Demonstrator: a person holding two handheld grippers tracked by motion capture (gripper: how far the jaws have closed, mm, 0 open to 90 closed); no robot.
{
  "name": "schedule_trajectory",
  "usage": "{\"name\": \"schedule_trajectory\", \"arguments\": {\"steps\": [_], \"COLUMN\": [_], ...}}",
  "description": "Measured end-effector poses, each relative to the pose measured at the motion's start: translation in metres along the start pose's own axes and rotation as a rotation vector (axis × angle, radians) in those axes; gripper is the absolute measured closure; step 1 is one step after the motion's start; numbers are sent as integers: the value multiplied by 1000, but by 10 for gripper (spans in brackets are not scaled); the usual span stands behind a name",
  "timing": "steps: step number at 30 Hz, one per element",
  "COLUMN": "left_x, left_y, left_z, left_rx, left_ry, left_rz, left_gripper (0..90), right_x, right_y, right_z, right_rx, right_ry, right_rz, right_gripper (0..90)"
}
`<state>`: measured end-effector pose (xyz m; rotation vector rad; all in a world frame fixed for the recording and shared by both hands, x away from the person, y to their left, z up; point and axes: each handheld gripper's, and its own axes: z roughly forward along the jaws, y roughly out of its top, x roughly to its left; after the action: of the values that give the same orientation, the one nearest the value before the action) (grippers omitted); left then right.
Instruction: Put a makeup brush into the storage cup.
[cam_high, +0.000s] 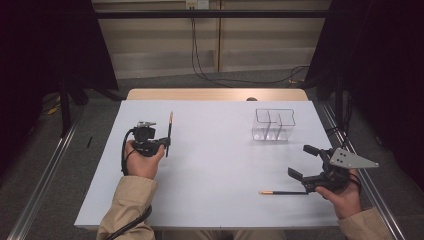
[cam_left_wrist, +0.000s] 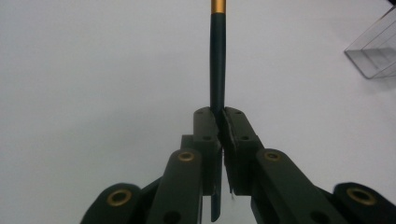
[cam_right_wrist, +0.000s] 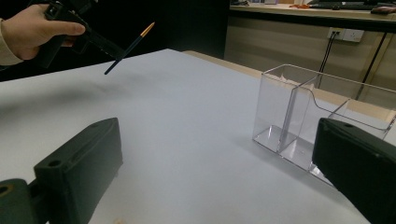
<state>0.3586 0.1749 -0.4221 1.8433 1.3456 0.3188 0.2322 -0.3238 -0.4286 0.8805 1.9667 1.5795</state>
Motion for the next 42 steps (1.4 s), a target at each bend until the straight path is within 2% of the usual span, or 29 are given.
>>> {"name": "schedule_trajectory", "arguments": {"steps": [3,9,21,25,30,35,42], "left_x": [-1,-3,-18,-24,-31,-37,-47], "left_y": [-3,-6,-7,-8,-9,-8,-9], "left_z": [0,-1,-2,-1,-2,-2,-2], "left_rx": [-38,-83,-127,-143,-168,-187,-202], "left_ry": [-36,-117,-243,-293,-334,-396,-444], "left_rz": [-11,2,71,81,90,118,137], "left_gripper": [846,846,847,846,846,846,846], "right_x": [0,0,0,0,0,0,1], "right_y": [0,0,0,-1,-1,-1,-1], "right_z": [0,0,1,1,1,1,2], "right_rx": [1,1,4,5,7,7,4], "right_ry": [-2,0,5,2,1,1,3], "right_rz": [0,2,-1,1,-2,-2,-3], "right_gripper": [10,10,10,10,10,10,10]}}
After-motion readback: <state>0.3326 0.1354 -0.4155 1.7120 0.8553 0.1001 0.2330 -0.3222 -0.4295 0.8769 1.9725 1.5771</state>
